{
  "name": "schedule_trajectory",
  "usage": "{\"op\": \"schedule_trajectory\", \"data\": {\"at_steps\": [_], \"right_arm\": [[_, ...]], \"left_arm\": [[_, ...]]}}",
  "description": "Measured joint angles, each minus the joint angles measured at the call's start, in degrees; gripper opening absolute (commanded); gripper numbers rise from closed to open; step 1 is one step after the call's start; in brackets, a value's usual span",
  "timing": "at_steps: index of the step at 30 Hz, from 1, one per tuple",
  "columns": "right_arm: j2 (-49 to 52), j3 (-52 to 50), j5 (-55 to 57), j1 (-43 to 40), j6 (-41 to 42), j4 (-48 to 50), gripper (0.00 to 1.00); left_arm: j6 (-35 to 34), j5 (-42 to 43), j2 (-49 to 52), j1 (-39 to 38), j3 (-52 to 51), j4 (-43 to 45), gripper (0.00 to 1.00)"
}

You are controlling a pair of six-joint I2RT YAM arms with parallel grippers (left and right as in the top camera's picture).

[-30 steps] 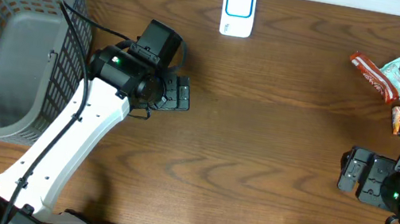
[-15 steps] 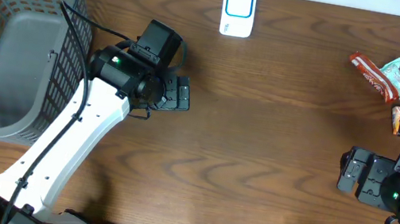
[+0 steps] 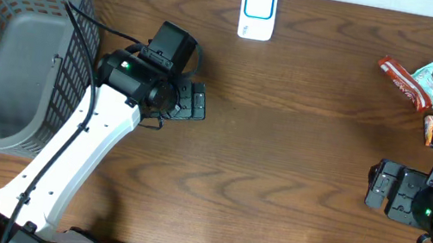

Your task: Scan the item barcode

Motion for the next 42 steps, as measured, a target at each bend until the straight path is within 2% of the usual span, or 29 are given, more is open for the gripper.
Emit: {"op": "schedule_trajectory", "data": {"at_steps": [34, 42], "right_arm": [[-0.26, -0.07, -0.04, 0.02, -0.09, -1.77, 0.99], [-5.01, -0.11, -0.37, 0.04, -0.09, -1.77, 0.99]], "left_arm": [[0.0, 0.0, 0.0, 0.0, 0.0, 0.0, 0.98], [-0.02, 0.0, 0.0, 0.0, 0.0, 0.0, 0.98]]}}
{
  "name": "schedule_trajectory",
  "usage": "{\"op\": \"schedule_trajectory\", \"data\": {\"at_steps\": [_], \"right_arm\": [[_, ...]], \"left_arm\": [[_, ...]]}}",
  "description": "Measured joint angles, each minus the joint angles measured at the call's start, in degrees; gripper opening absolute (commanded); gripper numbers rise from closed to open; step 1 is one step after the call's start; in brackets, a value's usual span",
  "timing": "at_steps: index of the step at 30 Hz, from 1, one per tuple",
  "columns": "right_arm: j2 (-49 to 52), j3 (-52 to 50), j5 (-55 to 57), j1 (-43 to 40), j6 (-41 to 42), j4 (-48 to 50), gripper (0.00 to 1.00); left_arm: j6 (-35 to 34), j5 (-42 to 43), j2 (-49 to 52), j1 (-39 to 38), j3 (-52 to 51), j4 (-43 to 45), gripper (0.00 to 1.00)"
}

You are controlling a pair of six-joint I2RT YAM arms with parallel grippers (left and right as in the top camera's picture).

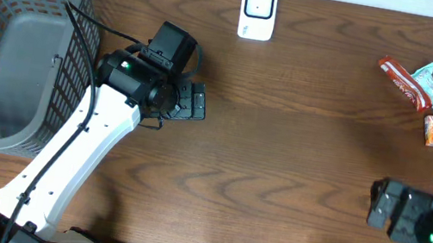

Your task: Scan the item barcode

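The white barcode scanner (257,10) with a pale screen stands at the far middle of the table. Several snack packets lie at the far right: a red one (403,82), a teal one (432,82), a pink one and a small orange one. My right gripper (383,206) is near the right front, below the packets and apart from them, pointing left, open with nothing in it. My left gripper (199,102) hovers left of centre, pointing right, open and empty.
A grey wire basket fills the far left corner, right beside my left arm. The brown wooden table (299,152) stretches between the two grippers.
My right arm has shifted a little toward the front edge and to the right, which uncovers the orange packet. My left arm, the scanner and the packets have stayed where they were.
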Motion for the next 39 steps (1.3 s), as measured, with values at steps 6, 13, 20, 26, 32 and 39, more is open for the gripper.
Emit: {"op": "schedule_trajectory", "data": {"at_steps": [6, 13, 20, 26, 32, 39], "right_arm": [[-5.84, 0.0, -0.48, 0.0, -0.02, 0.02, 0.99], [-11.19, -0.02, -0.72, 0.0, -0.11, 0.09, 0.99], [-15.06, -0.48, -0.74, 0.0, -0.76, 0.79, 0.99], [-16.96, -5.14, -0.76, 0.0, -1.62, 4.68, 0.99], [-19.96, -15.63, -2.51, 0.0, -5.29, 17.16, 0.99], [-30.23, -33.09, -4.79, 0.0, -9.05, 31.1, 0.99]], "left_arm": [[0.0, 0.0, 0.0, 0.0, 0.0, -0.02, 0.98], [0.0, 0.0, 0.0, 0.0, 0.0, -0.02, 0.98], [0.0, 0.0, 0.0, 0.0, 0.0, 0.0, 0.98], [0.0, 0.0, 0.0, 0.0, 0.0, -0.02, 0.98], [0.02, 0.0, 0.0, 0.0, 0.0, -0.02, 0.98], [0.0, 0.0, 0.0, -0.02, 0.0, -0.02, 0.98]]}}
